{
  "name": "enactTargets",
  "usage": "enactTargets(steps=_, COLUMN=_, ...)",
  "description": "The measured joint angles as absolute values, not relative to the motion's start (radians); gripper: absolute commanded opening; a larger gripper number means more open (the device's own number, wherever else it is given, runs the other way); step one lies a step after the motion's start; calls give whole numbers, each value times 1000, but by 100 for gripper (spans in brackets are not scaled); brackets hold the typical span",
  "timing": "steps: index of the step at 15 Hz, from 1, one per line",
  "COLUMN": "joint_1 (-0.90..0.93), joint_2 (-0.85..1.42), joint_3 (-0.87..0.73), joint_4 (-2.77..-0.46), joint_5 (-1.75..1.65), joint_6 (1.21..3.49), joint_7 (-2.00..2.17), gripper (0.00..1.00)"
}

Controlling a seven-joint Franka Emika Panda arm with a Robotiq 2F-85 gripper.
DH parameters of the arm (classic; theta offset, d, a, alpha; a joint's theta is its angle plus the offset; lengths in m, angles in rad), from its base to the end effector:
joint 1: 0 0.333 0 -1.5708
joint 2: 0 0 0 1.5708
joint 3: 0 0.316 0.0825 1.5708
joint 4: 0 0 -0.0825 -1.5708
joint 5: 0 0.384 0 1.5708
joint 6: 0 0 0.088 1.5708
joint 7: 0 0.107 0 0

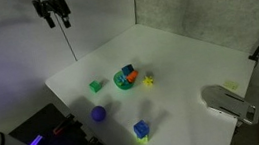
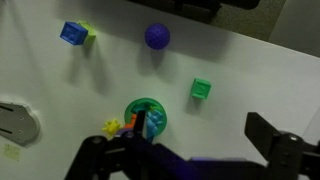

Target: Take the cube out of the bowl and put it on the table

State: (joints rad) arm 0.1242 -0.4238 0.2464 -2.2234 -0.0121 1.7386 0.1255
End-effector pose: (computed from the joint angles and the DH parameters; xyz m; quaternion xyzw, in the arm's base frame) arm 0.3896 0.1620 0.5304 0.9916 0.1110 -0.0220 0.0630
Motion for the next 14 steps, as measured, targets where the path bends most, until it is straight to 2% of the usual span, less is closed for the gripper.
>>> enactTargets(steps=14, joint_1=76, joint_2=-120, joint_3=175, joint_4=-2247, joint_5=-161, joint_6=2218, joint_7=235, gripper=100)
